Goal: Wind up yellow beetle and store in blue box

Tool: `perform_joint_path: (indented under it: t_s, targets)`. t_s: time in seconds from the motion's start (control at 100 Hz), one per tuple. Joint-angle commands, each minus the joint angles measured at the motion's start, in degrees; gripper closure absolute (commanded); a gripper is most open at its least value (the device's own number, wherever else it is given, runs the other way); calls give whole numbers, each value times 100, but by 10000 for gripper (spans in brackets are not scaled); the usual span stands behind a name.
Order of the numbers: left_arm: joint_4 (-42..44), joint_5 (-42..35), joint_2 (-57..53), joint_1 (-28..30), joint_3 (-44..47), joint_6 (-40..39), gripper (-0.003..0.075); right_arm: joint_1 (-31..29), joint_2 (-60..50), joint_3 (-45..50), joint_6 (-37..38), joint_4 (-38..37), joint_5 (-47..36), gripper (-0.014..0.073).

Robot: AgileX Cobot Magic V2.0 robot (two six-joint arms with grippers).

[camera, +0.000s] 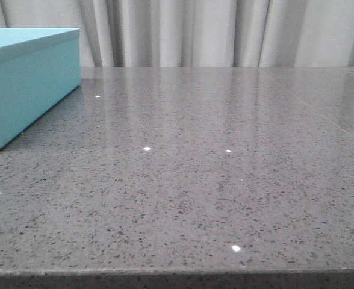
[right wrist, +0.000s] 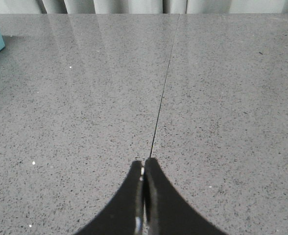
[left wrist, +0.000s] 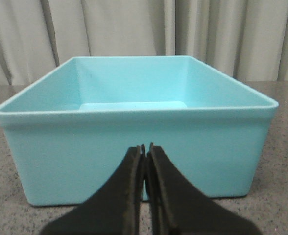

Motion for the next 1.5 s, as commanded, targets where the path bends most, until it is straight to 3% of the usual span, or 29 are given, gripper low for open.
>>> perform_joint_path:
  t_s: [0.0, 1.49]
  targets:
    - [-106, -666, -199, 16, 72, -83, 739, 1, 18, -149, -53, -79, -469, 663]
    - [-193, -510, -187, 28, 162, -83, 739, -19, 7, -149, -53, -79, -486, 663]
